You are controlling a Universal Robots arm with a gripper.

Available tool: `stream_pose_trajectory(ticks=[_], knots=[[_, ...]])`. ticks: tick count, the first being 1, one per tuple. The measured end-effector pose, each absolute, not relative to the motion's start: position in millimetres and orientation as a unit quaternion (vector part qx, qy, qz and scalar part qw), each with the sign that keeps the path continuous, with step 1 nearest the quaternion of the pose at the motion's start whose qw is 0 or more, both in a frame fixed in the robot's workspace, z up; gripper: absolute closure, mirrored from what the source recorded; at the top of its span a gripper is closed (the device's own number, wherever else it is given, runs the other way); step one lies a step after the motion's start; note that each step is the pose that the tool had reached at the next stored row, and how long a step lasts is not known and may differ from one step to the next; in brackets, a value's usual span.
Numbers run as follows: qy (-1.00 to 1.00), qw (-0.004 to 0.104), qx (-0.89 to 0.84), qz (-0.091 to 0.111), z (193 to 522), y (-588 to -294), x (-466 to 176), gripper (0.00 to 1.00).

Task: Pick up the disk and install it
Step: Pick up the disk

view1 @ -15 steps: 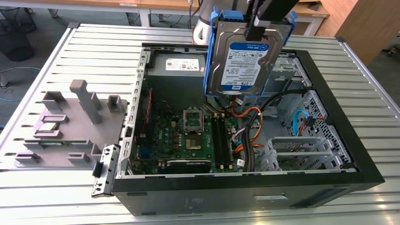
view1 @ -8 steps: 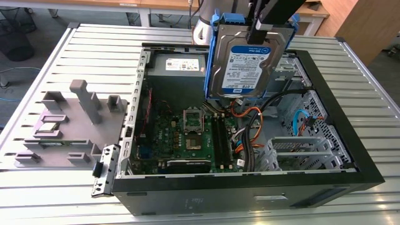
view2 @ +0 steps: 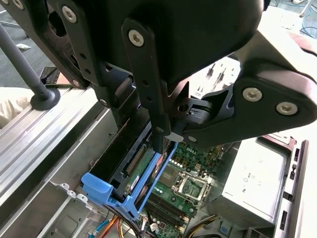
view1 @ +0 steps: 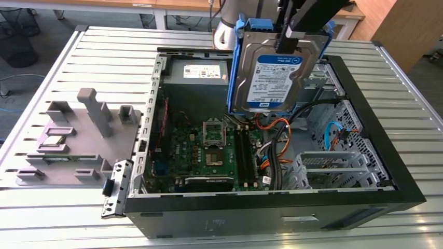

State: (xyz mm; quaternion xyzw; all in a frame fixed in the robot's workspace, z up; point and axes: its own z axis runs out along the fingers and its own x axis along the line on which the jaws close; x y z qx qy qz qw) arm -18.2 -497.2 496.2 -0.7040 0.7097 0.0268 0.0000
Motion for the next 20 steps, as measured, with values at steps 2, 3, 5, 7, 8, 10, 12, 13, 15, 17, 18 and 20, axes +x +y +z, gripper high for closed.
stream_pose_trajectory(ticks=[2,3,5,7,8,10,12,13,15,17,18,20], knots=[[0.710,0.000,-0.704,0.027,496.1,-499.5,-18.0,0.65],[0.710,0.000,-0.704,0.027,496.1,-500.6,-17.9,0.65],[0.710,0.000,-0.704,0.027,496.0,-502.9,-17.7,0.65],[0.710,0.000,-0.704,0.027,496.0,-505.2,-17.5,0.65],[0.710,0.000,-0.704,0.027,496.0,-506.4,-17.5,0.65],[0.710,0.000,-0.704,0.027,495.9,-508.8,-17.4,0.65],[0.711,0.000,-0.703,0.027,495.9,-511.2,-17.3,0.65],[0.711,0.000,-0.703,0.027,495.8,-512.6,-17.3,0.65],[0.711,0.000,-0.703,0.027,495.7,-515.0,-17.2,0.65],[0.712,0.000,-0.702,0.027,495.6,-517.4,-17.1,0.65],[0.712,0.000,-0.702,0.027,495.6,-518.5,-17.0,0.65],[0.712,0.000,-0.701,0.027,495.5,-520.8,-16.9,0.65]])
